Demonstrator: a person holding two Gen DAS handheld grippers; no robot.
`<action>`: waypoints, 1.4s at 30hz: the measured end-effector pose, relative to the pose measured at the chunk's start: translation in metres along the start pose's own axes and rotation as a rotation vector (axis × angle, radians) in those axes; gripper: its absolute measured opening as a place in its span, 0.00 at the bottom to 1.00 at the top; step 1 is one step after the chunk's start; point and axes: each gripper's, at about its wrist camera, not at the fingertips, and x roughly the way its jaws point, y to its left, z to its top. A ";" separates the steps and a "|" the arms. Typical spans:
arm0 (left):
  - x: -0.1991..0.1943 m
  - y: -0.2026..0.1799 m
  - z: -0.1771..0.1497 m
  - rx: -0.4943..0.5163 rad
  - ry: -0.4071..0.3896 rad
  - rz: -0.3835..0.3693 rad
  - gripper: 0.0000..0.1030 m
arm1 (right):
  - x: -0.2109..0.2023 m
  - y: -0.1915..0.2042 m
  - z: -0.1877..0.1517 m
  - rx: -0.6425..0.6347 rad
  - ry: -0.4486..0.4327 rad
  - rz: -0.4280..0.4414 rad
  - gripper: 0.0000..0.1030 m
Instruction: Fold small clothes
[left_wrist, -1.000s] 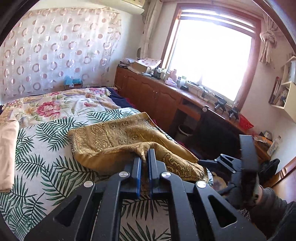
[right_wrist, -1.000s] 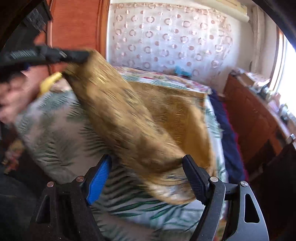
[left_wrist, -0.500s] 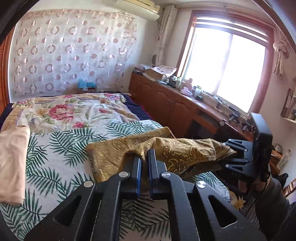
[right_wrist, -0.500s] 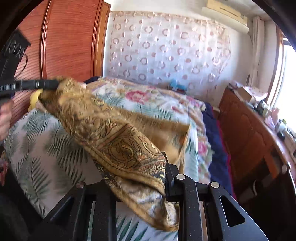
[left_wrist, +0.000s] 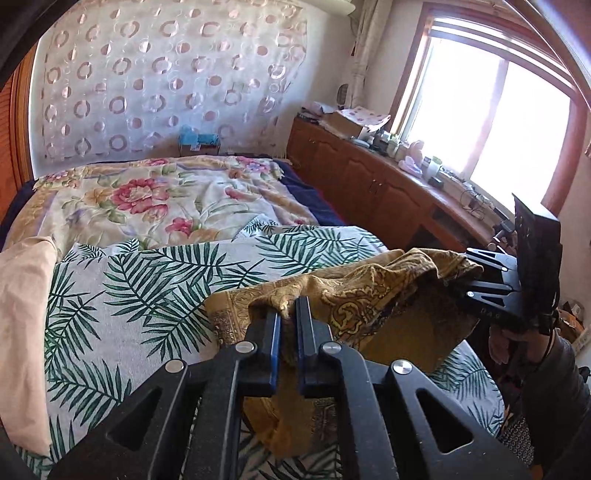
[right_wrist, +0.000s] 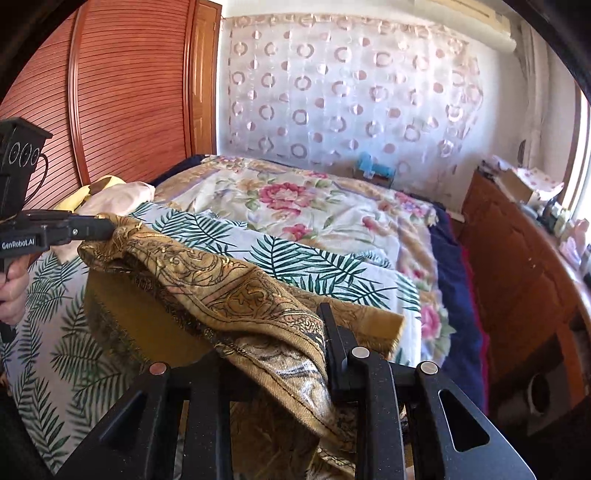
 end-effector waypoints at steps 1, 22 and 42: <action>0.004 0.002 0.000 -0.004 0.008 0.002 0.07 | 0.006 -0.003 0.002 0.001 0.006 0.006 0.24; 0.017 0.006 -0.001 0.074 0.021 0.064 0.69 | 0.035 -0.028 0.043 0.115 -0.007 -0.011 0.56; 0.059 0.034 -0.013 0.030 0.105 0.159 0.69 | -0.011 -0.051 -0.026 0.264 0.167 -0.018 0.08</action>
